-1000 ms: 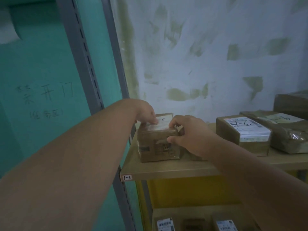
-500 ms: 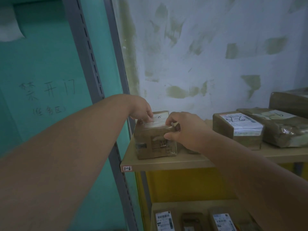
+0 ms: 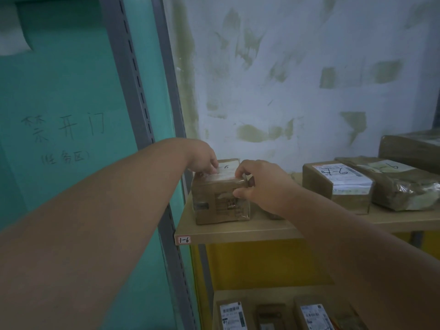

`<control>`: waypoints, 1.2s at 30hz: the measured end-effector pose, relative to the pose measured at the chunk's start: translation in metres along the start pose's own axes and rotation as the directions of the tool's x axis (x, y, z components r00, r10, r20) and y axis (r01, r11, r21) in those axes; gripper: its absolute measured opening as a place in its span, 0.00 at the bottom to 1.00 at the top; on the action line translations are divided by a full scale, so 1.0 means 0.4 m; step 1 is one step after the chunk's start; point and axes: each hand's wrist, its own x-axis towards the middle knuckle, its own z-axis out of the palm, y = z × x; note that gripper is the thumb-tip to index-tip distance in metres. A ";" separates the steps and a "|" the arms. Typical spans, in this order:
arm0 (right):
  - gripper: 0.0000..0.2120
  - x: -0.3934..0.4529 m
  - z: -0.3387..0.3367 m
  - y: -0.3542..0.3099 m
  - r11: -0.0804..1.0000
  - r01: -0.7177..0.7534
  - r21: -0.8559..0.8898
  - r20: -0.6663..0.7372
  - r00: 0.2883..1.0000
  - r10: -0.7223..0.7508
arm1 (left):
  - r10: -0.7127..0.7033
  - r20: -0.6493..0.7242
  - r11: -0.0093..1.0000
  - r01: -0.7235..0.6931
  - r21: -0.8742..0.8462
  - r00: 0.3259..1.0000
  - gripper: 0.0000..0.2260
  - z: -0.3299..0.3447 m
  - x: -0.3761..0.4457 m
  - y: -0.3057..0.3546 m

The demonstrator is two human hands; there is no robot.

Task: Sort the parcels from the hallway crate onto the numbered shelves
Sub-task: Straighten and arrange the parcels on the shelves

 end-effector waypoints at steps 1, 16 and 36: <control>0.16 -0.002 0.001 0.000 1.000 0.001 -0.007 -0.004 1.000 -0.001 | 0.000 -0.009 1.000 0.000 0.002 1.000 0.19 0.001 0.000 -0.001; 0.23 -0.100 -0.086 0.030 0.998 0.053 0.019 -0.259 0.965 -0.046 | 0.051 -0.486 0.962 -0.174 -0.211 0.873 0.18 0.063 -0.113 0.090; 0.17 -0.631 -0.223 0.303 0.980 0.138 0.143 -0.148 0.982 -0.117 | -0.213 -0.531 0.809 -0.156 -0.567 0.820 0.18 0.591 -0.435 0.706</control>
